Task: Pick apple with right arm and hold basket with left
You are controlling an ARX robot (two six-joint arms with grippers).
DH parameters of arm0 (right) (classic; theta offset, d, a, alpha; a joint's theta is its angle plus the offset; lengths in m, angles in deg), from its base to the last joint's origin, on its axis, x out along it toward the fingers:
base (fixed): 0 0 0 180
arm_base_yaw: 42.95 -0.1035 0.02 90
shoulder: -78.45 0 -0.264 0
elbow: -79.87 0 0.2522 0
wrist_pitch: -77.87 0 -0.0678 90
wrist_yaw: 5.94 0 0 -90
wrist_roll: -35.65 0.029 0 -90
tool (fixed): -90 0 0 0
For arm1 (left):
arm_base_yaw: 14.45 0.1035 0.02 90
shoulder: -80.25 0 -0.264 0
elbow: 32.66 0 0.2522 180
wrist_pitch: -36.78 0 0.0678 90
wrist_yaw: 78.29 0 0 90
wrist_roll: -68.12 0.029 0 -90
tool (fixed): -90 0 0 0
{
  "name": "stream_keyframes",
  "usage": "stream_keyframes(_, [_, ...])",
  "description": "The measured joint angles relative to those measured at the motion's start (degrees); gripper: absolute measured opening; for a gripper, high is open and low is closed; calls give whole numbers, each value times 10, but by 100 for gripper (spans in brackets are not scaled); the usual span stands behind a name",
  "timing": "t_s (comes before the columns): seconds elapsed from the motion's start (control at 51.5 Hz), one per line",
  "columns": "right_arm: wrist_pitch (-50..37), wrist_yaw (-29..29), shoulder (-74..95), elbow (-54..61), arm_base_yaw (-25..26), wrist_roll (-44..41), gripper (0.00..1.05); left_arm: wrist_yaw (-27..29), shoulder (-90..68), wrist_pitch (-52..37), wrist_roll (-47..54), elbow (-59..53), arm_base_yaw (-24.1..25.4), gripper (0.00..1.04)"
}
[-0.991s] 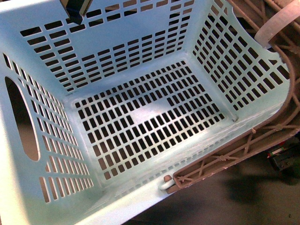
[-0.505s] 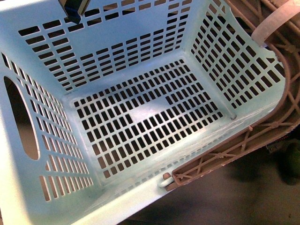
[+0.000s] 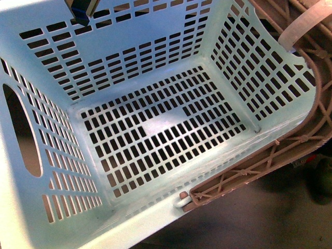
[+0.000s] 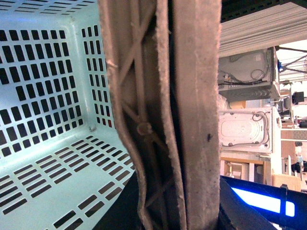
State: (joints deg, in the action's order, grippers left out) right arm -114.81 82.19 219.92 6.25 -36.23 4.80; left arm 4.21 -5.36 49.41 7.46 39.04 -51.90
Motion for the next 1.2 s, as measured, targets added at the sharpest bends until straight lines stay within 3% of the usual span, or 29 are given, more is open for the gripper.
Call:
stream_keyframes(0.155, [0,4,10,1,2,4,96,0,0,0,0,0,0,18])
stream_keyframes(0.291, [-2,5,10,4,6,17,82,0,0,0,0,0,0,18])
stream_keyframes(0.486, [-4,16,-37,37,14,61,80,0,0,0,0,0,0,18])
stream_keyframes(0.796, [-54,49,-259,138,30,143,80,0,0,0,0,0,0,18])
stream_keyframes(1.204, [27,21,-622,213,-20,206,80,0,0,0,0,0,0,18])
